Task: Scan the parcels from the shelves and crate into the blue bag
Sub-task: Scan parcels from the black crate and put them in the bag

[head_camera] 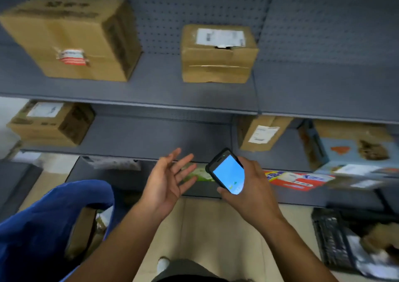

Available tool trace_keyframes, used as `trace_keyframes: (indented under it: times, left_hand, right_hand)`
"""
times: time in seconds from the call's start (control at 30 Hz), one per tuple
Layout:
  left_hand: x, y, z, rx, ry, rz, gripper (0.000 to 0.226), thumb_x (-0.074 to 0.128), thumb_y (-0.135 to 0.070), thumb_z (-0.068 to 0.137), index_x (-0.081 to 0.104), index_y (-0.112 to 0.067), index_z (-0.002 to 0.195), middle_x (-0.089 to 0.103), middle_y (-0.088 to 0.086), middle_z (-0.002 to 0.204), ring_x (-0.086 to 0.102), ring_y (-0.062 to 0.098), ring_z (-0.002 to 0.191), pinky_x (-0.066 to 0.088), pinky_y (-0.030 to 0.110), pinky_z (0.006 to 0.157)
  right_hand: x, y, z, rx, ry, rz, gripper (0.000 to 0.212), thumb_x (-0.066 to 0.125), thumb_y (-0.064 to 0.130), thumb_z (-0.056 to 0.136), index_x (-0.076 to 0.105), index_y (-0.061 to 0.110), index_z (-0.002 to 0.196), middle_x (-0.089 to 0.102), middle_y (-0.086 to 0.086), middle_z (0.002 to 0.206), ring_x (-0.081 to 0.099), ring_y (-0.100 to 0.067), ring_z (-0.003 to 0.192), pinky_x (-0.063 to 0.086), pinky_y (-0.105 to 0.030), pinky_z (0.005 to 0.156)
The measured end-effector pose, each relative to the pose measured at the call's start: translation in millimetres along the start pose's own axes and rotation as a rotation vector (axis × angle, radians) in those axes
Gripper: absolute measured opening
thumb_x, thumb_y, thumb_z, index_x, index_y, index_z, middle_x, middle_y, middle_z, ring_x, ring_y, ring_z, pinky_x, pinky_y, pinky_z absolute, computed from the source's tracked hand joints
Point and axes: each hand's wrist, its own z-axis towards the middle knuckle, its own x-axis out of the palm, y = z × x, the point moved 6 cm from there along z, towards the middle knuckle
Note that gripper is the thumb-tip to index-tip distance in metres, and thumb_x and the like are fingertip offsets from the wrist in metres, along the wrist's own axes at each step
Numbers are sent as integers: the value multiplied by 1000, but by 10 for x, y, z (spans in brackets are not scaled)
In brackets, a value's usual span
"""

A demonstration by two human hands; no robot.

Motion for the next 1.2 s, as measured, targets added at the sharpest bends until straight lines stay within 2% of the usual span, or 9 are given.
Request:
trace_keyframes:
  times: [0.13,0.27,0.43,0.53,0.67,0.8,0.93,1.07,1.2]
  left_hand:
    - [1019,655,-148,-45,140,143,38,39,-32,105,53,-24,139,72,8,128,66,29,121,53,46,96]
    - [1935,1449,-351,-148,204,271,38,42,-32,103,56,-22,138,73,10,124,67,31,117,54,44,93]
    - [2879,2475,-653,-274,319,426,33,48,-27,101,63,-18,129,72,15,124,70,28,92,52,40,81]
    - [3314,2959,-764,-336,365,509,34,49,-25,100,65,-16,129,73,16,123,70,26,87,52,38,77]
    - [3799,3475,-784,-372,476,599,35,46,-27,105,55,-24,138,75,14,119,72,30,96,54,41,85]
    - [4214,3930,-760,-392,559,687,33,40,-27,108,51,-31,138,77,8,116,72,33,108,54,45,91]
    - [4553,4354,-623,-435,626,776,32,36,-24,109,48,-33,137,77,5,116,74,28,106,56,43,90]
    - [5022,4748,-384,-482,681,904,30,37,-18,109,48,-28,135,75,8,118,73,28,105,57,42,92]
    - [5603,5129,-101,-486,754,966,34,47,-16,106,51,-27,137,78,3,111,75,27,102,58,44,92]
  right_hand:
    - [-650,-937,-442,123,-142,69,85,80,54,61,42,35,135,53,10,120,53,-12,108,52,-32,84]
    - [-1269,-1822,-970,267,-256,109,81,82,50,62,47,32,133,53,9,118,54,-14,109,47,-28,80]
    - [-1851,-2848,-1660,481,-385,165,74,78,52,59,49,34,125,52,10,110,56,-16,106,51,-34,81]
    - [-2075,-3330,-2058,610,-445,177,77,79,49,61,47,37,130,53,10,112,56,-13,105,52,-32,79]
    - [-2233,-3827,-2481,755,-501,185,81,78,52,61,44,36,133,52,12,117,54,-11,107,52,-30,81]
    - [-2341,-4233,-2743,879,-531,199,82,79,51,64,43,35,136,49,15,119,51,-9,111,46,-27,81]
    - [-2486,-4632,-2771,979,-555,186,84,78,54,65,44,30,138,52,10,120,53,-14,111,51,-34,84]
    - [-2777,-4993,-2729,1064,-607,158,82,80,50,67,46,26,138,54,7,119,54,-15,108,46,-30,81]
    - [-3090,-5451,-2739,1157,-655,117,82,82,46,67,46,23,137,54,5,118,54,-17,104,46,-31,79]
